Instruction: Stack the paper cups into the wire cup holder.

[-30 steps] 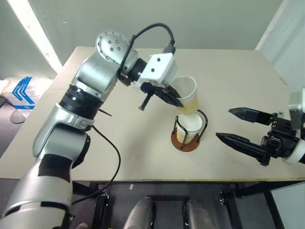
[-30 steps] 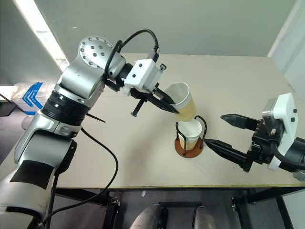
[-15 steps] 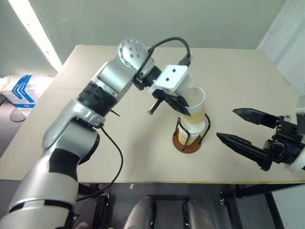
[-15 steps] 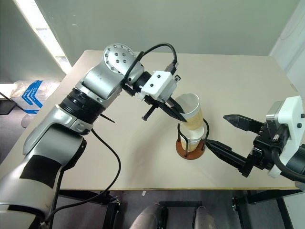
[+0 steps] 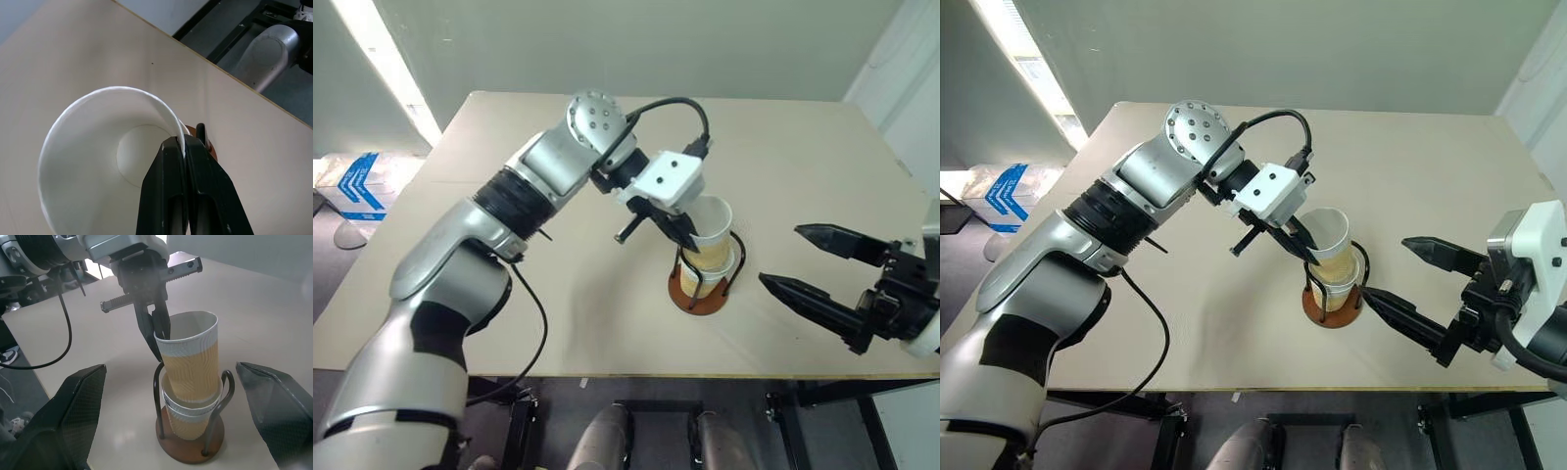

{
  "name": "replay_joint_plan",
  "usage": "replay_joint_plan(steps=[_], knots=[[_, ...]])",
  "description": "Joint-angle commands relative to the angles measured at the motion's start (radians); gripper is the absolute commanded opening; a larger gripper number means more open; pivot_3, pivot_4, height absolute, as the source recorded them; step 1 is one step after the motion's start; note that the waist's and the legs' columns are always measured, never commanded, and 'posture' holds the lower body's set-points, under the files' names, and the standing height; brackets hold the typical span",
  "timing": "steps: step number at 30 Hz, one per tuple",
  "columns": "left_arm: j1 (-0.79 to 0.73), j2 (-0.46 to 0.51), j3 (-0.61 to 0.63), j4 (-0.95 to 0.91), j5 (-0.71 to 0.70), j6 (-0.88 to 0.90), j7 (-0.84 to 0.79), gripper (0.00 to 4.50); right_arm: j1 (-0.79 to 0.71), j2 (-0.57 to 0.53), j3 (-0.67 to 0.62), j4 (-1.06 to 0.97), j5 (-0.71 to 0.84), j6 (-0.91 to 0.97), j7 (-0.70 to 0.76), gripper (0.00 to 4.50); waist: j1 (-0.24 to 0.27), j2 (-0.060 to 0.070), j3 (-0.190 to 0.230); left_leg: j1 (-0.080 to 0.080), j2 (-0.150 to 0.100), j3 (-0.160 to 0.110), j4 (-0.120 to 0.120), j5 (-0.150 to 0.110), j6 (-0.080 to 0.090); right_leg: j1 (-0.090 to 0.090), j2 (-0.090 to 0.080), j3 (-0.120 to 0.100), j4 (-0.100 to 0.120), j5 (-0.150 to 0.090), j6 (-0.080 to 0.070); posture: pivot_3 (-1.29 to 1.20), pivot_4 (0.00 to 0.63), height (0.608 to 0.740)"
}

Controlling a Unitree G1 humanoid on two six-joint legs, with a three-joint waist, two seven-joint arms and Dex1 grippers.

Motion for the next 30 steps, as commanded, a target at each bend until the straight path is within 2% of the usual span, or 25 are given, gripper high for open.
replay_joint_plan(steps=[1, 4, 7, 14, 18, 21, 25, 30], knots=[[-0.032, -0.001, 0.002, -0.017, -0.010, -0.027, -0.035, 0.03, 0.003, -0.015, -0.045, -0.012, 0.004, -0.030, -0.012, 4.50, 0.000, 0.000, 0.000, 0.000, 0.000, 0.000, 0.001, 0.000, 0.000, 0.000, 0.000, 0.000, 0.000, 0.000, 0.000, 0.00, 0.150, 0.740], [-0.031, -0.027, 0.019, 0.001, 0.016, -0.031, -0.035, 0.03, 0.007, -0.016, -0.043, -0.013, 0.001, -0.034, -0.012, 4.50, 0.001, 0.000, 0.000, 0.000, 0.000, 0.000, 0.003, -0.001, 0.001, 0.001, 0.000, 0.000, 0.000, 0.000, 0.001, 0.00, 0.150, 0.740], [-0.033, -0.050, 0.034, 0.029, 0.045, -0.028, -0.035, 0.59, 0.010, -0.017, -0.040, -0.013, 0.000, -0.036, -0.012, 4.50, 0.002, 0.000, 0.000, 0.000, 0.000, 0.000, 0.007, -0.004, 0.003, 0.003, 0.000, 0.000, 0.000, -0.001, 0.002, 0.00, 0.150, 0.740], [-0.040, -0.063, 0.061, 0.058, 0.064, -0.033, -0.035, 2.99, 0.023, -0.019, -0.042, -0.007, -0.010, -0.033, 0.002, 4.50, 0.002, 0.000, 0.000, 0.000, 0.000, 0.000, 0.011, -0.006, 0.003, 0.005, 0.000, 0.000, 0.000, -0.002, 0.003, 0.00, 0.150, 0.740], [-0.040, -0.100, 0.169, 0.099, 0.085, -0.003, -0.031, 4.42, -0.001, -0.038, -0.014, 0.020, -0.025, -0.038, 0.009, 4.50, 0.003, 0.000, 0.000, 0.000, 0.000, 0.000, 0.011, -0.006, 0.003, 0.005, 0.000, 0.000, 0.000, -0.002, 0.003, 0.00, 0.150, 0.740], [-0.028, -0.116, 0.257, 0.130, 0.119, 0.013, 0.034, 4.48, -0.016, -0.044, 0.017, 0.052, -0.055, -0.035, 0.001, 4.50, 0.003, 0.000, 0.000, 0.000, 0.000, 0.001, 0.011, -0.006, 0.003, 0.005, 0.000, 0.000, 0.000, -0.002, 0.003, 0.00, 0.150, 0.740], [0.048, -0.077, 0.366, 0.125, 0.142, 0.099, 0.105, 4.48, -0.043, -0.048, 0.101, 0.113, -0.135, -0.027, 0.046, 4.50, 0.002, 0.001, -0.001, 0.001, 0.000, 0.001, 0.011, -0.006, 0.003, 0.005, 0.000, 0.000, 0.000, -0.002, 0.004, 0.00, 0.150, 0.740], [0.241, -0.004, 0.506, -0.044, 0.154, 0.289, 0.301, 4.48, -0.143, -0.048, 0.214, 0.255, -0.269, -0.049, 0.166, 4.50, -0.008, 0.003, -0.002, 0.002, 0.001, 0.002, 0.011, -0.006, 0.002, 0.004, 0.001, 0.001, 0.002, -0.003, 0.005, 0.00, 0.150, 0.740]])
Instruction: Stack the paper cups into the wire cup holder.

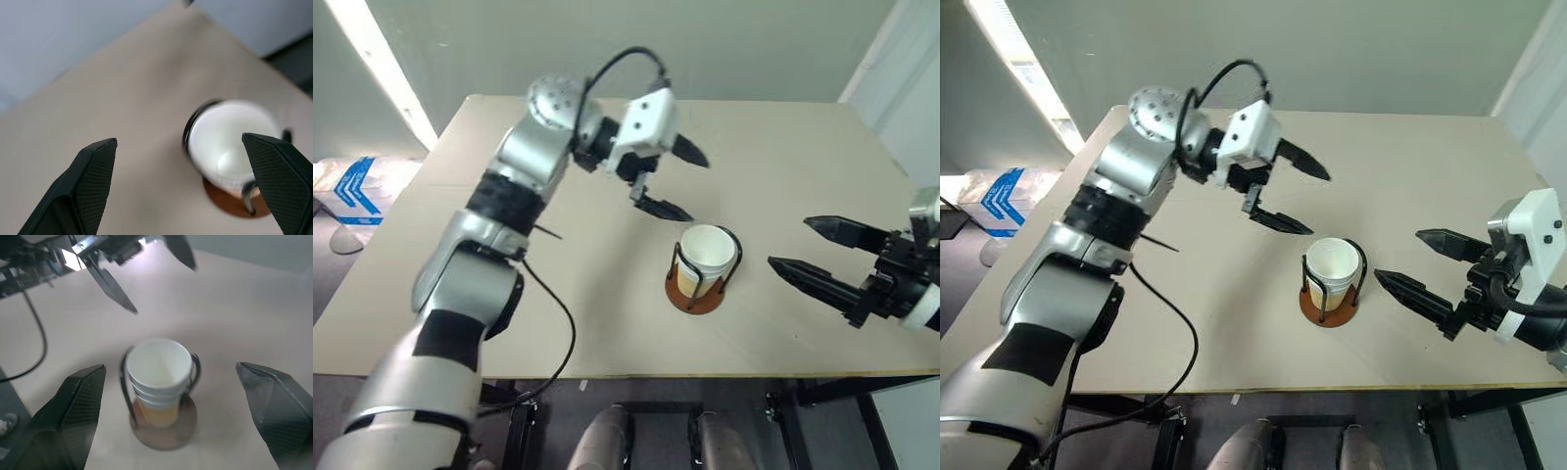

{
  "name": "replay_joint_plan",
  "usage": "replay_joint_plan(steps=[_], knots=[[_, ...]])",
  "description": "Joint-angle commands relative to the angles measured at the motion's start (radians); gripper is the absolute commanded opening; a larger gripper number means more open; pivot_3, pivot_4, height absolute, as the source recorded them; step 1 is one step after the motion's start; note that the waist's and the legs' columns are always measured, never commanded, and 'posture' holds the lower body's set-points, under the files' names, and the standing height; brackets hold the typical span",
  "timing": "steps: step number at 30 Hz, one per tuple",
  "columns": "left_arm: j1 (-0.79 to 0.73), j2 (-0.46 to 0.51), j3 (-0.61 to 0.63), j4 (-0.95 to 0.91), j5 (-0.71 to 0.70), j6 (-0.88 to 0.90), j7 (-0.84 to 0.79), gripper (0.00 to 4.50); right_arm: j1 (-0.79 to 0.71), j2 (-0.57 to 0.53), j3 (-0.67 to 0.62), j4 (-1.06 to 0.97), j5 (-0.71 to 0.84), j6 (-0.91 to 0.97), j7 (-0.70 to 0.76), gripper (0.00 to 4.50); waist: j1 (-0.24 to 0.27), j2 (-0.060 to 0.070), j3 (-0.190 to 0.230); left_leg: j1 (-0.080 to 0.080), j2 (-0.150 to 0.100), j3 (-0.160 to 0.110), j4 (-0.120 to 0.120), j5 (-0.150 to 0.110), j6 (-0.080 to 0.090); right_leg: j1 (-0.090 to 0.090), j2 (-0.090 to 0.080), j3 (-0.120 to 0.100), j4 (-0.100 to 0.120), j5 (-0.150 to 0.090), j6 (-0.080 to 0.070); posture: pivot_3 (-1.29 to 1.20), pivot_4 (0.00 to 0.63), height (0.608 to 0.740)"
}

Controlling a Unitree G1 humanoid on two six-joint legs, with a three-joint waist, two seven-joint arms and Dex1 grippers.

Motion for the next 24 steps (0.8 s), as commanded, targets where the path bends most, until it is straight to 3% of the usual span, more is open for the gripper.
replay_joint_plan(steps=[1, 11, 17, 24], knots=[[0.099, 0.035, 0.125, -0.153, -0.006, 0.153, 0.163, 4.48, -0.088, -0.013, 0.066, 0.116, -0.102, -0.036, 0.088, 4.50, -0.001, 0.000, 0.000, 0.000, 0.000, 0.000, 0.000, 0.000, 0.000, 0.000, 0.000, 0.000, 0.000, 0.000, 0.000, 0.00, 0.150, 0.740], [0.465, 0.038, 0.386, -0.514, 0.007, 0.442, 0.627, 4.48, -0.389, 0.059, 0.379, 0.472, -0.502, -0.117, 0.240, 4.50, 0.001, 0.000, 0.000, 0.004, 0.000, 0.000, 0.001, 0.007, -0.001, 0.003, 0.000, 0.000, 0.001, 0.004, -0.006, 0.00, 0.150, 0.740], [0.543, -0.018, 0.455, -0.598, -0.004, 0.514, 0.777, 4.48, -0.474, 0.131, 0.442, 0.597, -0.667, -0.150, 0.263, 4.50, 0.005, 0.000, 0.000, 0.004, 0.000, -0.002, 0.000, 0.009, -0.003, 0.003, 0.000, -0.002, 0.002, 0.007, -0.012, 0.00, 0.150, 0.740], [0.563, -0.060, 0.488, -0.605, 0.005, 0.467, 0.854, 4.48, -0.528, 0.205, 0.444, 0.729, -0.834, -0.216, 0.252, 4.50, 0.003, 0.000, 0.000, 0.010, 0.000, -0.003, -0.001, 0.012, -0.005, 0.008, 0.001, -0.001, 0.002, 0.006, -0.023, 0.00, 0.150, 0.740]])
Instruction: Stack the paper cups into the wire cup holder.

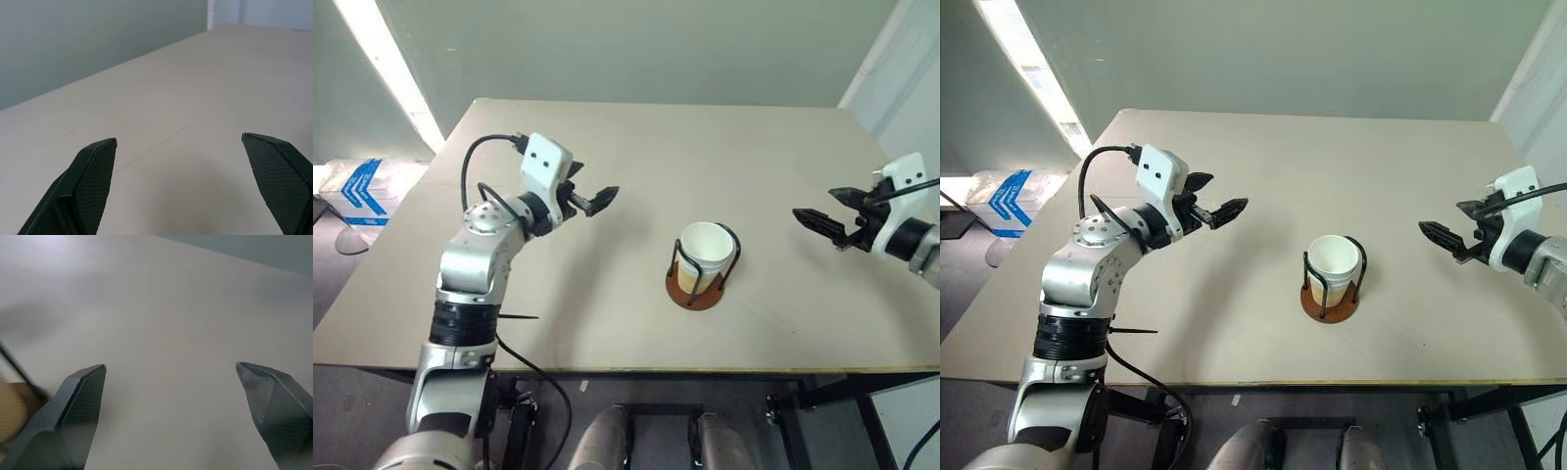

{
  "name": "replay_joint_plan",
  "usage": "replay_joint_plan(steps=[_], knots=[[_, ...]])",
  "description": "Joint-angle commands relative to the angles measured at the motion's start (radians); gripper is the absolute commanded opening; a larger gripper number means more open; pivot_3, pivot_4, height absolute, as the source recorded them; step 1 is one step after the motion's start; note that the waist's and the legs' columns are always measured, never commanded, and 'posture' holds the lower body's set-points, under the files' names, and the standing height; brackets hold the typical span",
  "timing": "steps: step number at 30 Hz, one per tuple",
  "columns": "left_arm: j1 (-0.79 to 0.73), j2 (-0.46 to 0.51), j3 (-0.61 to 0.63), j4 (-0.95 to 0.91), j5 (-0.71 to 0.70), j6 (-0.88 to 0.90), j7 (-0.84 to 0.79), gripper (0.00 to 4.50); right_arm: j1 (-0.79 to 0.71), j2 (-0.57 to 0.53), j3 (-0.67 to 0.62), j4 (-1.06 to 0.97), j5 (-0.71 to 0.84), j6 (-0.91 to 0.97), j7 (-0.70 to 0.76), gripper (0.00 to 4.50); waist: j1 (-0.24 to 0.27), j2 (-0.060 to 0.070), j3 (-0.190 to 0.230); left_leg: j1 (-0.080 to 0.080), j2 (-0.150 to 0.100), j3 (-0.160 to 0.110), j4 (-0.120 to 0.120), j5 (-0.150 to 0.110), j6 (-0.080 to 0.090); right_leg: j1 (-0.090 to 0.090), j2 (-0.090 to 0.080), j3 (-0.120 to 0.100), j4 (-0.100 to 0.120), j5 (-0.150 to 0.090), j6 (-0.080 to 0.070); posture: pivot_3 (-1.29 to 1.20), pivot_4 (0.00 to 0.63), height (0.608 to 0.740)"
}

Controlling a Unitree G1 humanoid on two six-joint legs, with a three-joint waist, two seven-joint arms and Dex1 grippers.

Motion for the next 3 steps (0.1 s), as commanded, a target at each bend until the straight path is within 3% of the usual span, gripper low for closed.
replay_joint_plan(steps=[1, 3], knots=[[-0.010, -0.010, 0.038, -0.035, 0.000, -0.040, 0.036, 4.48, -0.037, 0.024, -0.043, 0.046, -0.055, -0.041, -0.011, 4.50, 0.000, 0.000, 0.000, 0.000, 0.000, 0.000, 0.000, 0.001, 0.000, 0.000, 0.000, 0.000, 0.001, 0.000, 0.000, 0.00, 0.150, 0.740], [-0.020, -0.014, 0.034, -0.028, 0.013, -0.051, 0.058, 4.48, -0.057, 0.037, -0.057, 0.085, -0.074, -0.049, -0.014, 4.50, 0.000, 0.000, 0.000, 0.001, 0.000, 0.000, -0.001, 0.002, 0.000, 0.000, 0.000, 0.000, 0.001, 0.001, -0.002, 0.00, 0.150, 0.740]])
